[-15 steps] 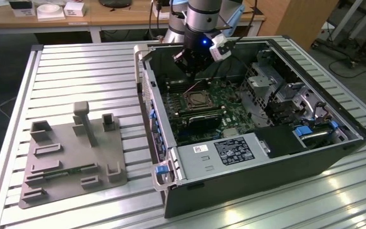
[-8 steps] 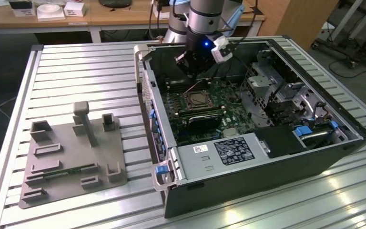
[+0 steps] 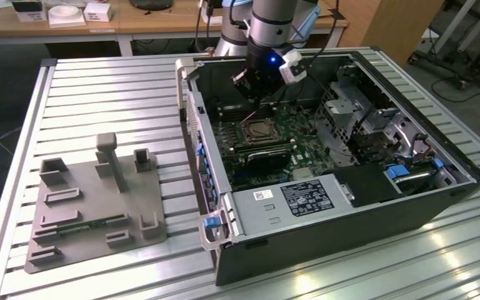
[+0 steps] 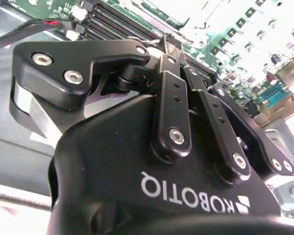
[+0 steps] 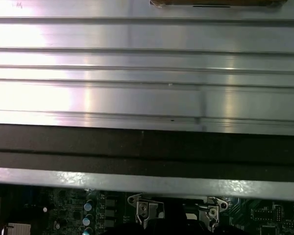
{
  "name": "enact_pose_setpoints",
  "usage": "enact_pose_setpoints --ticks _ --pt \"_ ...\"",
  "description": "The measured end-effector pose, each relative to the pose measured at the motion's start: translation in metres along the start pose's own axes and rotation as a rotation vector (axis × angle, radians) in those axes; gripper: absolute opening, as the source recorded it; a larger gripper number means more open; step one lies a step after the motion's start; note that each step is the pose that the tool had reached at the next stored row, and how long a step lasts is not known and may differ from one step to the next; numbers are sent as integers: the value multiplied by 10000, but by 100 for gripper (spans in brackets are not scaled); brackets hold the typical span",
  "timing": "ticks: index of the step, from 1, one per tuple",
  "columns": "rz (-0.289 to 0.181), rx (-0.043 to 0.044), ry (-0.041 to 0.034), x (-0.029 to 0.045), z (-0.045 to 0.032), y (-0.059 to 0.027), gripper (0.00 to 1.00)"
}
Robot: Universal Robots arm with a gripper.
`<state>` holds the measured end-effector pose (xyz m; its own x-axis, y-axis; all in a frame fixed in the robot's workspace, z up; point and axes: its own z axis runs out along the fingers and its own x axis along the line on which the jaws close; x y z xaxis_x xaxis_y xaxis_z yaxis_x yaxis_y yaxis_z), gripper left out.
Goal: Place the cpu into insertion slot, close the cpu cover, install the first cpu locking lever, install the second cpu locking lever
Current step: 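Install the first cpu locking lever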
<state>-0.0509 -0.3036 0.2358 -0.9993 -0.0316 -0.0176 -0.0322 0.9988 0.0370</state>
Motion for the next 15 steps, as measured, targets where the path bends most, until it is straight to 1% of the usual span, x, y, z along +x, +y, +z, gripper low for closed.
enact_pose_setpoints --ticks 8,15 --pt "-1 -1 8 -6 82 66 10" --pt "1 -3 97 -23 145 78 10"
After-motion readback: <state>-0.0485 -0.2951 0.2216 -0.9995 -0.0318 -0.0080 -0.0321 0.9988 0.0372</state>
